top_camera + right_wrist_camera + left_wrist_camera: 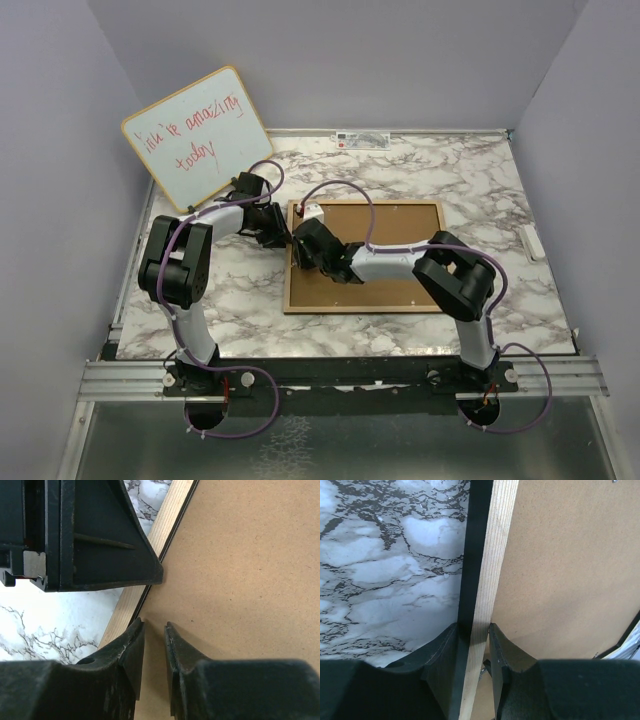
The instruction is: Put the photo into the frame
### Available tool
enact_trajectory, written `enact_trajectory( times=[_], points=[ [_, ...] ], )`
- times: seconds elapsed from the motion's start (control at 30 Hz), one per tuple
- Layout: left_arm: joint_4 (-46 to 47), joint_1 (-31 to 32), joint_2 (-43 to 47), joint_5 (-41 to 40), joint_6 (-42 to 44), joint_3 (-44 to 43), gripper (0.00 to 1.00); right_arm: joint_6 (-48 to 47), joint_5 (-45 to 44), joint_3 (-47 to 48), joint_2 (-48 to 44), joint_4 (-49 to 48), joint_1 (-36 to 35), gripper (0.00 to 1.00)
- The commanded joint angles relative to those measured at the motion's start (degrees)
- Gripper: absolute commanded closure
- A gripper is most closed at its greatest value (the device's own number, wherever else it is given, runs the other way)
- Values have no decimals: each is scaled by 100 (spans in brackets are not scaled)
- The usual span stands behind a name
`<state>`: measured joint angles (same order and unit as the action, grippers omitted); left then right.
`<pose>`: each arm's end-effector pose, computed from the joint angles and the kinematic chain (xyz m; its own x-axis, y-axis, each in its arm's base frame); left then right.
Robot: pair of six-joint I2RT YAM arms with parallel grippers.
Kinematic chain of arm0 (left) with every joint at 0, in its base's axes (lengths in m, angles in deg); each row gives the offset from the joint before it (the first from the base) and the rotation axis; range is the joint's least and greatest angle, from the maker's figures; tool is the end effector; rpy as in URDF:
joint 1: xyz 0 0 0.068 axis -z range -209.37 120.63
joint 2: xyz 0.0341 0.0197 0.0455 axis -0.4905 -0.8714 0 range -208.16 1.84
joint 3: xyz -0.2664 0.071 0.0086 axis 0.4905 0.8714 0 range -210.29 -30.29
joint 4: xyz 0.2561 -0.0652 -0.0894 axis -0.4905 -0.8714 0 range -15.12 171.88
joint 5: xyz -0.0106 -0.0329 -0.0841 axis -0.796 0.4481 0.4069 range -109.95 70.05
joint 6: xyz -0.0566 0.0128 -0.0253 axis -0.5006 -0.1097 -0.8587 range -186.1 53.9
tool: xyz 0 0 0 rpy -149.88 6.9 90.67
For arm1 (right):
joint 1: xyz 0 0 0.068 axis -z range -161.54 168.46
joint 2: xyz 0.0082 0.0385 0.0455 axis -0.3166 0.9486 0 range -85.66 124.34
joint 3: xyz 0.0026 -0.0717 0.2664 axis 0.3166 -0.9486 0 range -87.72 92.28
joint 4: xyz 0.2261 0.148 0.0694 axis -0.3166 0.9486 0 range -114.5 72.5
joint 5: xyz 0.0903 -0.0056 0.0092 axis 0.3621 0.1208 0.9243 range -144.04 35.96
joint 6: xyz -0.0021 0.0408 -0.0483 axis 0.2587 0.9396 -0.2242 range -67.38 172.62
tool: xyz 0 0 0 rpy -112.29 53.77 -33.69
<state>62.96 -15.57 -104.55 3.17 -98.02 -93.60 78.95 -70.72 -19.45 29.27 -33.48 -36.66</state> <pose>0.3691 -0.1103 0.1287 -0.9384 -0.2702 -0.2153 -0.1152 0.8321 -0.5425 0.2703 0.3633 0.1315 -0.6042 -0.1237 -0.7872 -0.4327 0.8805 0.1938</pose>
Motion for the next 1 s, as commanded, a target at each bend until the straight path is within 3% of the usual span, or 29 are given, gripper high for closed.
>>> enact_trajectory(
  times=[0.0, 0.23, 0.43, 0.7, 0.97],
  points=[
    [-286, 52, -409, -336, 149, 197, 66, 0, -5, -256, -84, 606, 69, 70],
    [-371, -4, -367, -269, 467, -443, 63, 379, 1061, -1052, -1240, 53, 402, 58],
    [-385, -25, -408, -393, 1046, -1329, 44, 817, 1228, -1665, -1981, 134, 886, 55],
    [188, -18, -1028, -466, 1431, -2725, 24, 1042, 1499, -1616, -3009, 1926, 1965, 46],
    [238, -18, -2245, 276, 1683, -4133, 21, -466, 4018, -1465, -3552, 3764, 2210, 39]
  ],
)
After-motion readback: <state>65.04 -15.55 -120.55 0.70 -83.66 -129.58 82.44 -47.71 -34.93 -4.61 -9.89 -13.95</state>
